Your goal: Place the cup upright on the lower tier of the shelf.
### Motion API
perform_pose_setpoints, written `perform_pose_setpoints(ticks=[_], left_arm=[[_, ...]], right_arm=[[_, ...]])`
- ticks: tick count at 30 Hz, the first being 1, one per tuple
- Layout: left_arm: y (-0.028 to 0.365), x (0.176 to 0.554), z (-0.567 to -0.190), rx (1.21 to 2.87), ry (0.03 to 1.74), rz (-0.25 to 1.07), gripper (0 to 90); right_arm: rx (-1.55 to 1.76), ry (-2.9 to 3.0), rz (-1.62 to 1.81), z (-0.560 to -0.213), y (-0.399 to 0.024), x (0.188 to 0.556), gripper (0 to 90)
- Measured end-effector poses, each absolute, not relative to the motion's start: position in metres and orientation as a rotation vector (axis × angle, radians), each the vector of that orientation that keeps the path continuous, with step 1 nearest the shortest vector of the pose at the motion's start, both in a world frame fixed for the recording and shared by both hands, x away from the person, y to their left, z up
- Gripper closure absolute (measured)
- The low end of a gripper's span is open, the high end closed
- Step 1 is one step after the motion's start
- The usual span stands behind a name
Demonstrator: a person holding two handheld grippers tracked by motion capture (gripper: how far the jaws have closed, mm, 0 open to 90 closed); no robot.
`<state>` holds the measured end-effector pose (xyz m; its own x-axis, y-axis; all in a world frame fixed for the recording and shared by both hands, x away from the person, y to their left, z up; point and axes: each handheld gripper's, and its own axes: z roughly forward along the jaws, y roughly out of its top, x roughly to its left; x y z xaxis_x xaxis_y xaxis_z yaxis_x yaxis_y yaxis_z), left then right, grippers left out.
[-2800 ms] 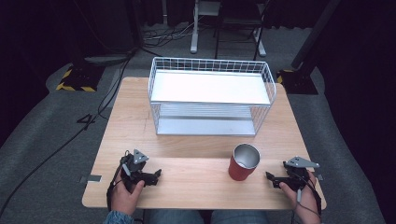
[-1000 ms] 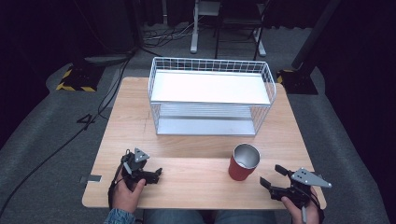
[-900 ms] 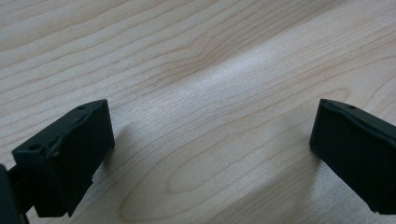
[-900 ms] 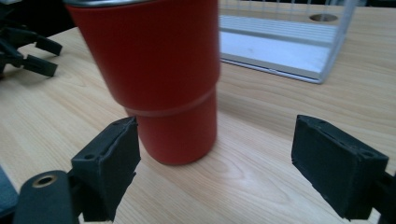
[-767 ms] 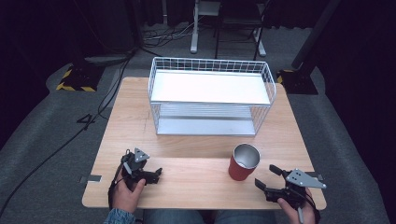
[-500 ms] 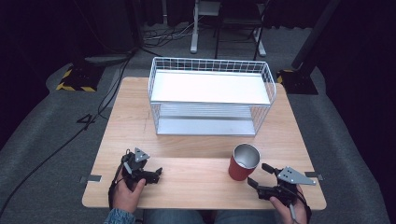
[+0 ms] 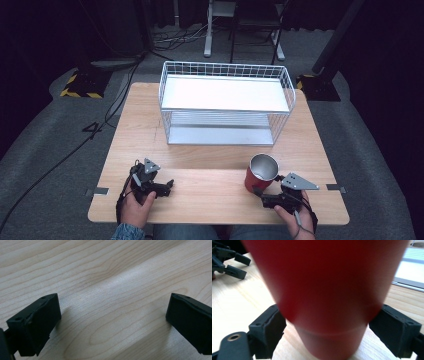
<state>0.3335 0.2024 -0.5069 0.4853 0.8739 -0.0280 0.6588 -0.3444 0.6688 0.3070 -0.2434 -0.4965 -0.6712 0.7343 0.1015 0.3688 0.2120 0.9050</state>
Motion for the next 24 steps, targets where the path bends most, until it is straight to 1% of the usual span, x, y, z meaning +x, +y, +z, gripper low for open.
perform_pose_setpoints(ticks=[3,12,19,24], left_arm=[[0.202,0.334,-0.507,2.112,1.259,0.449,0.1],[0.202,0.334,-0.507,2.115,1.256,0.449,0.1],[0.203,0.334,-0.507,2.117,1.255,0.451,0.1],[0.203,0.334,-0.507,2.118,1.254,0.451,0.1]], right_arm=[[1.031,2.136,1.443,-0.499,-0.239,0.311,12.9],[1.039,2.139,1.438,-0.5,-0.232,0.317,11.4],[1.049,2.168,1.414,-0.5,-0.228,0.322,12.0],[1.036,2.173,1.369,-0.5,-0.226,0.322,15.1]])
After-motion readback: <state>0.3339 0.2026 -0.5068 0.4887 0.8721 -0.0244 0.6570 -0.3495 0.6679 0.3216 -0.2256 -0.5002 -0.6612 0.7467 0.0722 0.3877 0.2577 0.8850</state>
